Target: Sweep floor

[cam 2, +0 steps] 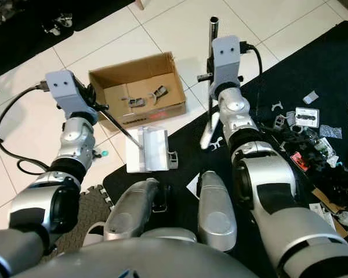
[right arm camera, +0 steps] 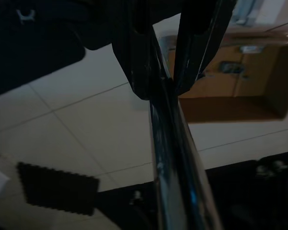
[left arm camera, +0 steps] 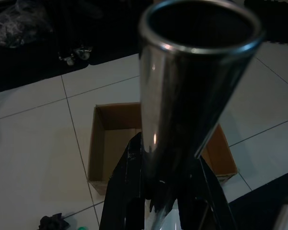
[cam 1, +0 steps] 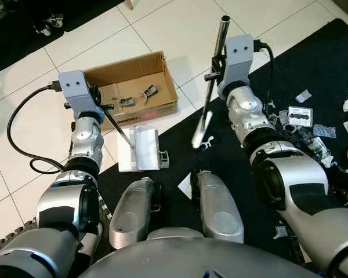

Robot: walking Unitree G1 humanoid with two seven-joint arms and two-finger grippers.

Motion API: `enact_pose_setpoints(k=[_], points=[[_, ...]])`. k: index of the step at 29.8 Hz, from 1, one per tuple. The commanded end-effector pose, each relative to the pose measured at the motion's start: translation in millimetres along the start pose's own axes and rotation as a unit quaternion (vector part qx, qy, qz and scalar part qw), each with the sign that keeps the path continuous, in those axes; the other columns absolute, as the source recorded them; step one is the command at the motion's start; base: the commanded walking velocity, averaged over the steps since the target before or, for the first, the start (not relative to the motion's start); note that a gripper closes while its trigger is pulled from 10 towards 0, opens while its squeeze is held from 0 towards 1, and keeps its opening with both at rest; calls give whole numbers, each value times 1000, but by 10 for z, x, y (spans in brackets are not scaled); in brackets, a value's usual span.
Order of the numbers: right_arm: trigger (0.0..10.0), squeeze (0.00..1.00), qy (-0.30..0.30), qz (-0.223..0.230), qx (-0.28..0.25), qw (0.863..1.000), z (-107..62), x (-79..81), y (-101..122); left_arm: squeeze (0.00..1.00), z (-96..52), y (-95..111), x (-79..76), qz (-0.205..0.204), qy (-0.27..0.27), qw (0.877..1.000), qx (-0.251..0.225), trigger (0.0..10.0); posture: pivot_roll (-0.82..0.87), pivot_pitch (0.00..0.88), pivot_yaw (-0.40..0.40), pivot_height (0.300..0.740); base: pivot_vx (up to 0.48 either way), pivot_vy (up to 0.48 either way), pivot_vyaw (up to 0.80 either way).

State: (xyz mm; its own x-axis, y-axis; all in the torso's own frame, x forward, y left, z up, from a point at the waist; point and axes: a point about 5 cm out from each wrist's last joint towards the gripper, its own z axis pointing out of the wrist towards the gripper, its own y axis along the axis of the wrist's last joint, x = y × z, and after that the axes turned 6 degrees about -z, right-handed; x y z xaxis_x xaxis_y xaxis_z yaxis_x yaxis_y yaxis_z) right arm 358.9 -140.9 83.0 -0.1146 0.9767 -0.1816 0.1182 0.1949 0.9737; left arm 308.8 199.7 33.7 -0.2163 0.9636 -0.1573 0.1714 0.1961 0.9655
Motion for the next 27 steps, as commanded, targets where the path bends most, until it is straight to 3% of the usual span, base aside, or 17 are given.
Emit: enact_pose_setpoints(k=[1, 8, 12, 17, 20, 21, 27], points=[[10000, 0, -11, 13, -5, 1000, -12, -1, -10, 0, -44, -102, 21, 0, 5, 1000, 21, 10000, 30, 119, 52, 740, 0, 0, 0], [10000, 0, -36, 33, -7, 999, -9, -77, 0, 0, -50, -108, 25, 1, 5, 1000, 21, 10000, 28, 116, 52, 740, 0, 0, 0], [10000, 0, -58, 69, -14, 996, -3, -171, 26, 0, -50, -109, 18, 1, 3, 1000, 21, 10000, 27, 116, 52, 740, 0, 0, 0], [10000, 0, -41, 86, -41, 995, -3, -172, 82, 0, -52, -111, 18, 1, 3, 1000, 21, 10000, 27, 116, 52, 740, 0, 0, 0], [10000, 0, -17, 53, -49, 997, -3, -146, 106, 0, -50, -111, 21, 1, 4, 1000, 22, 10000, 27, 116, 52, 740, 0, 0, 0], [10000, 0, 10, 21, -47, 999, -4, -122, 106, 0, -53, -113, 24, 2, 4, 1000, 22, 10000, 24, 122, 51, 740, 0, 0, 0], [10000, 0, 47, 0, -53, 998, 5, -165, 149, 0, -55, -120, 16, 1, 3, 1000, 23, 10000, 20, 127, 53, 740, 0, 0, 0]])
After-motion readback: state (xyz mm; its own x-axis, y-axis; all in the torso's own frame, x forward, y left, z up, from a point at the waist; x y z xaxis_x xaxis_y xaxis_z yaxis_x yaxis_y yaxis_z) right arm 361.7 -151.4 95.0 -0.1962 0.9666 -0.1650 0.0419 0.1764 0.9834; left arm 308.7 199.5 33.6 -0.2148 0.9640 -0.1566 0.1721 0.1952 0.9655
